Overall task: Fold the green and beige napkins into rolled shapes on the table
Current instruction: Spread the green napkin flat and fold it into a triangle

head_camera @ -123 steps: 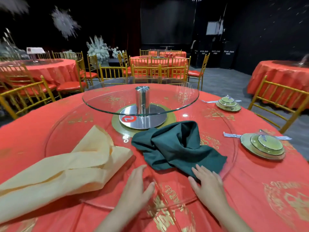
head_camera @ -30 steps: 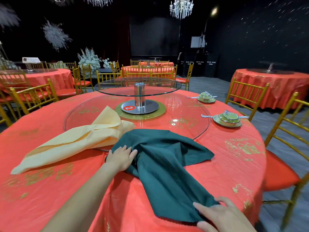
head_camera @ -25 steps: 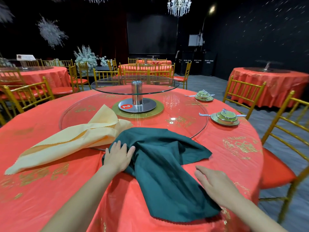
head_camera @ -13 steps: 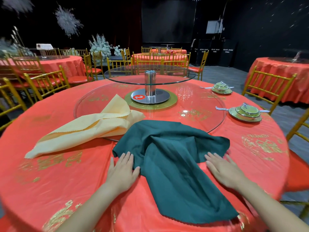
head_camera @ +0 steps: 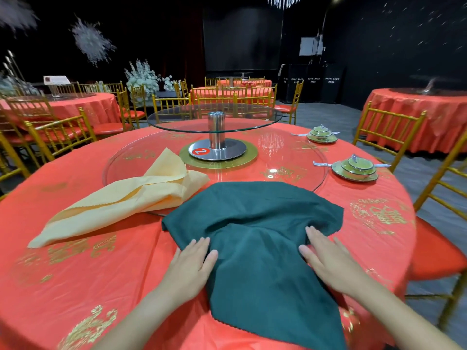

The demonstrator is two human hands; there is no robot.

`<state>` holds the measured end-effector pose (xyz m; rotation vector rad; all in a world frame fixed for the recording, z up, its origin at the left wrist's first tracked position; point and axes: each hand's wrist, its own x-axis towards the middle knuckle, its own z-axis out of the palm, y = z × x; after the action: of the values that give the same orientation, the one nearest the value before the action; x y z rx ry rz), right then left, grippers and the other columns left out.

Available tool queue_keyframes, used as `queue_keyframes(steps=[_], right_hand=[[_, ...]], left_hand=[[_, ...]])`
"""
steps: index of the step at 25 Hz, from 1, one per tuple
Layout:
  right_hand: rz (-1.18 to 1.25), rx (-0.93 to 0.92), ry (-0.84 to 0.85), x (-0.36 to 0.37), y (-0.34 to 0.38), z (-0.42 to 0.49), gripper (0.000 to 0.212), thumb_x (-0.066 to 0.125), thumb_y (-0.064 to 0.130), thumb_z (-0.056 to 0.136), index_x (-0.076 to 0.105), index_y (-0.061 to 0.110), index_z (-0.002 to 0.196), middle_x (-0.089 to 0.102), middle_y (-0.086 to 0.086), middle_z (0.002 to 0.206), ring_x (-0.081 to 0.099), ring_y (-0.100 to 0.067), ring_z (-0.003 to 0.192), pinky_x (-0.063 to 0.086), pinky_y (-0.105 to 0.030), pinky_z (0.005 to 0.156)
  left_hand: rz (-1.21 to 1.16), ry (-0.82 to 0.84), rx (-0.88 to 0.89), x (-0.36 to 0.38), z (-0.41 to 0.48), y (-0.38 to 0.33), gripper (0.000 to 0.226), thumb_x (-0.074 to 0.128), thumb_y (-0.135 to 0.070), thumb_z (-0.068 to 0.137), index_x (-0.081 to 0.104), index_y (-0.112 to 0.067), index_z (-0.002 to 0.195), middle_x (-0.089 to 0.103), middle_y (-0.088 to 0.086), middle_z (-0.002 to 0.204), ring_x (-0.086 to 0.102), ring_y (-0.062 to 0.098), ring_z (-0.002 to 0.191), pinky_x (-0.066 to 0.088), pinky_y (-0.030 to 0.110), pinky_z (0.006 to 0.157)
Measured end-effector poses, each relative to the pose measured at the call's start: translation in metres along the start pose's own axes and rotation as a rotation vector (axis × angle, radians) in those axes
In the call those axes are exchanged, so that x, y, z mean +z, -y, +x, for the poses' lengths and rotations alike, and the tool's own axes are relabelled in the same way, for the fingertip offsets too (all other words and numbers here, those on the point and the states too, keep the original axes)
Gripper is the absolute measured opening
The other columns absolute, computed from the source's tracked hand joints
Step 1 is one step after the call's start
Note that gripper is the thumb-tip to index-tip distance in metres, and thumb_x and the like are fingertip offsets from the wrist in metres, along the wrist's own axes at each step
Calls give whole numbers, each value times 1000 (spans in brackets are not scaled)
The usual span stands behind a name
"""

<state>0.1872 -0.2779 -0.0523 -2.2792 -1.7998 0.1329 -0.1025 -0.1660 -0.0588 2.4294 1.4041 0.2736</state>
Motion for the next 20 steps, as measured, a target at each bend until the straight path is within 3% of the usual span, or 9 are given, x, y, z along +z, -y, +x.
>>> queue_keyframes(steps=[2,3,5,7,9,12,15,17,20], right_hand=[[61,-67,-72,5,11,-23,90,-9,76,76,2,26,149,-5,11,155,-3,-2,143,-2,-25,115],[61,-127,-112,6,18,-34,89,-11,78,75,3,30,149,-6,13,153,-3,-2,143,-3,-23,115],[-48,-297,-179,15,28,-52,70,5,69,89,28,34,145,15,6,154,13,-10,143,7,-27,114],[-171,-403,-134,31,28,-62,55,18,61,95,54,36,129,41,2,146,22,-14,140,13,-33,110],[-216,-381,-70,43,22,-67,53,18,61,95,59,40,120,55,6,134,26,-12,139,11,-33,109],[-190,-364,-111,41,11,-70,50,18,61,95,58,43,118,61,18,123,50,-2,122,16,-30,107],[82,-252,-287,27,-6,-62,54,22,62,94,64,35,113,64,18,117,52,4,115,38,-38,104],[145,-75,-290,19,-23,-46,69,17,67,89,62,24,120,62,9,123,55,-11,117,43,-42,100],[53,36,-97,17,-37,-21,75,9,64,89,35,18,143,35,4,150,32,-13,138,24,-36,114]], left_hand=[[-17,69,35,3,-5,-2,65,16,-58,94,14,-24,150,15,-8,157,8,10,145,2,39,117],[2,106,56,5,-7,-3,79,7,-71,86,12,-25,150,14,-10,157,8,10,145,1,40,117],[71,147,86,11,-8,-6,104,-11,-86,63,9,-32,149,12,-11,157,6,13,145,-1,45,117],[177,166,109,19,-6,-9,88,-6,-82,72,7,-40,148,8,-7,158,1,17,146,-4,50,116],[234,174,108,20,-4,-9,77,1,-78,77,5,-45,146,3,-5,159,-2,22,146,-5,54,114],[334,175,110,16,5,7,99,-9,-87,54,1,-49,144,-1,-5,159,-4,27,146,-5,55,113],[346,208,60,6,11,12,86,13,-86,72,0,-44,147,-4,-3,159,-6,24,146,-6,55,114],[320,121,99,7,11,-2,91,9,-80,71,0,-35,149,-5,-2,159,-7,21,146,-5,52,115],[239,8,210,20,0,-38,106,-10,-84,63,-1,-25,150,-8,-1,158,-10,16,145,-5,43,116]])
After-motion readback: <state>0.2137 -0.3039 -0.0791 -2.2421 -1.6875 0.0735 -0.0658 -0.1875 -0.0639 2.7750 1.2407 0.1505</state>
